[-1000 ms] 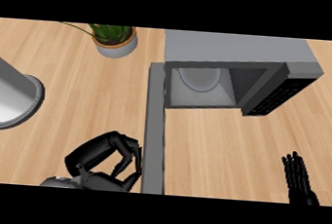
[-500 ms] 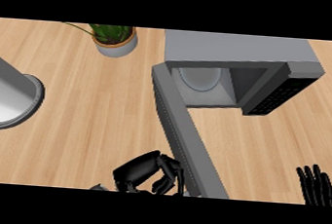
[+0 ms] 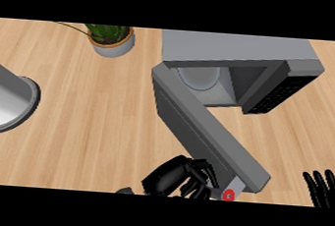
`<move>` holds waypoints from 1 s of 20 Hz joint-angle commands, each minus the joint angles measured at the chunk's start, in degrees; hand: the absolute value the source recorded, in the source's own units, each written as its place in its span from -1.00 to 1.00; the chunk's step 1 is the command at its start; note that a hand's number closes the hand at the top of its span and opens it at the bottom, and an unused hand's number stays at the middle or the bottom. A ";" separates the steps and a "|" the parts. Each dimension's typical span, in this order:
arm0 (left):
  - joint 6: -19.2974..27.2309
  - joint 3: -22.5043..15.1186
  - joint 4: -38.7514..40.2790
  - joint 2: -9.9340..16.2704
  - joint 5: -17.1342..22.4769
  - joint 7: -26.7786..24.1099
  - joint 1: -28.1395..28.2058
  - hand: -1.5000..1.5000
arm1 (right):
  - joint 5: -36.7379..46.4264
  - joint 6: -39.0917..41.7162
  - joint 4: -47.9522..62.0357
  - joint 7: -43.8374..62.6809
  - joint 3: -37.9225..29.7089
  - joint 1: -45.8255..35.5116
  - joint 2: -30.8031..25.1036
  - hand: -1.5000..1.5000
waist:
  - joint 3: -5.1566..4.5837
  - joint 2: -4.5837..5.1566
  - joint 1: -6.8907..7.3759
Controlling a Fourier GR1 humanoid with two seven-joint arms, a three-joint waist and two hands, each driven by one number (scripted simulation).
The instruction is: Pick up the milk, place it into the microwave and close the microwave
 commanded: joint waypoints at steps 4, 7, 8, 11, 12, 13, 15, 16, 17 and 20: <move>13.98 -10.78 4.53 -0.81 6.53 0.05 -7.22 1.00 | -3.57 1.51 -11.90 6.94 2.72 2.40 -2.06 -1.00 | -0.07 0.46 -1.85; 18.42 -9.87 4.31 -0.81 11.75 -0.44 -10.86 1.00 | -4.69 1.91 -13.70 8.63 2.42 3.87 -3.29 -1.00 | -0.04 0.71 -2.91; 19.48 -8.20 5.21 -0.81 12.73 -0.03 -12.83 1.00 | -4.74 1.07 -15.84 10.25 3.43 3.82 -3.00 -1.00 | -0.10 0.81 -2.80; 22.35 -8.13 6.16 -0.81 16.62 0.64 -16.58 1.00 | -6.65 0.65 -17.26 11.87 2.51 3.74 -3.70 -1.00 | -0.04 1.09 -3.56; 23.58 -8.23 6.04 -0.81 17.08 0.37 -17.60 1.00 | -6.49 -0.06 -18.35 12.93 4.16 4.02 -2.83 -1.00 | -0.10 1.17 -4.01; 24.83 -8.24 7.52 -0.81 17.18 0.33 -19.48 1.00 | -6.93 0.38 -18.55 12.75 3.39 3.64 -3.50 -1.00 | -0.01 1.14 -4.08; 26.02 -7.27 9.24 -0.81 19.14 -0.15 -21.62 1.00 | -7.39 -1.25 -20.55 15.00 4.14 3.62 -3.08 -1.00 | -0.09 1.45 -4.13; 27.35 -7.53 9.54 -0.82 20.36 0.20 -22.03 1.00 | -8.15 -0.22 -19.40 14.40 2.61 4.10 -4.15 -1.00 | 0.01 1.51 -5.14; 28.13 -7.53 9.88 -0.82 20.96 0.72 -23.74 1.00 | -8.27 -1.06 -21.82 15.86 3.38 5.00 -3.99 -1.00 | -0.04 1.26 -5.14; 29.56 -6.72 12.54 -0.84 23.78 0.82 -27.32 1.00 | -10.02 -1.70 -22.90 17.18 3.51 5.01 -3.85 -1.00 | 0.02 1.52 -5.56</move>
